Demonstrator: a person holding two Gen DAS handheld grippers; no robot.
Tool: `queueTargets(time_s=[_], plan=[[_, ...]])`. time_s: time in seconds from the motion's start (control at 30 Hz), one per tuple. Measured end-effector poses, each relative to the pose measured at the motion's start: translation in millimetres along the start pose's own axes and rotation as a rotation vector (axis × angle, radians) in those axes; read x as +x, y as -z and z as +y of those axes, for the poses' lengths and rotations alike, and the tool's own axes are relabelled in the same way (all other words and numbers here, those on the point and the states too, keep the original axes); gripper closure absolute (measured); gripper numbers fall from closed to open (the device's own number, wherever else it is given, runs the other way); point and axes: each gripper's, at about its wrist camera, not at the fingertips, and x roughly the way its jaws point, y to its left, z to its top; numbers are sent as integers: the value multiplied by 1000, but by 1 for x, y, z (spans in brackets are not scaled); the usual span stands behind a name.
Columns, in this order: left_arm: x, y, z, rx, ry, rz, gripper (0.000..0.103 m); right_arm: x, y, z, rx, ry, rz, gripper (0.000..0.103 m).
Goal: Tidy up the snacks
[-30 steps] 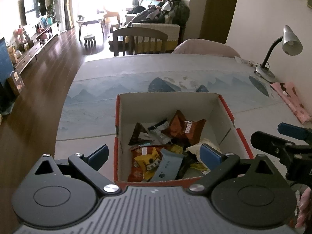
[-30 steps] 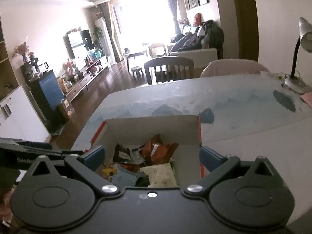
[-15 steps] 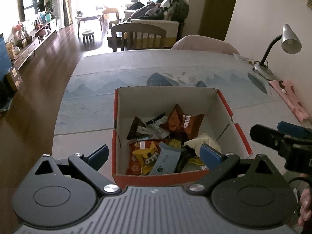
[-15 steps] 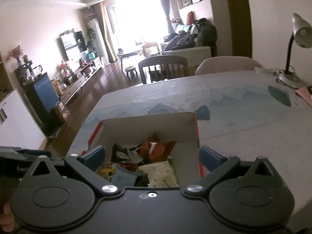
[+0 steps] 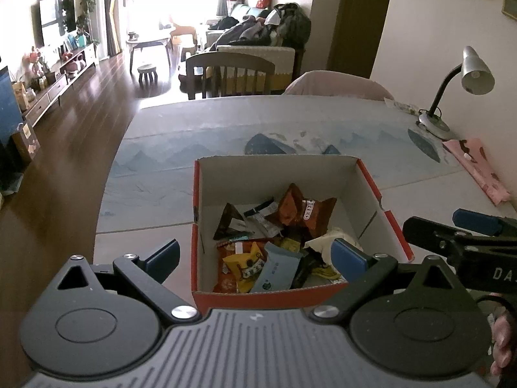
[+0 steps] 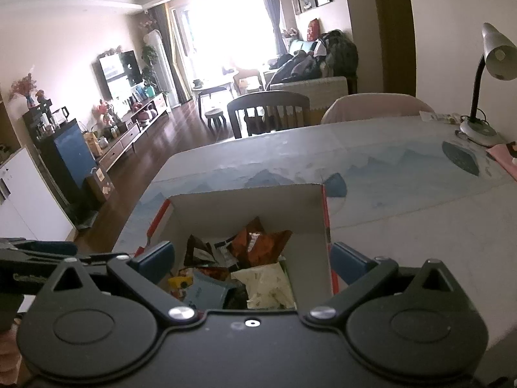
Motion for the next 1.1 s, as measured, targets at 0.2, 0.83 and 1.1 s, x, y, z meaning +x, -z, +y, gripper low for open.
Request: queueTargets(time_s=[0.2,0.83,1.1], plan=[[-3,1,-2,4,4,3,3,-1,0,-2,5,3,10,0],[-6,5,-16,29,22,21,3,-10,5,-11,27,26,24,0],[1,0,-18,25,21,39,3,-4,1,-15,32,15,43,0]])
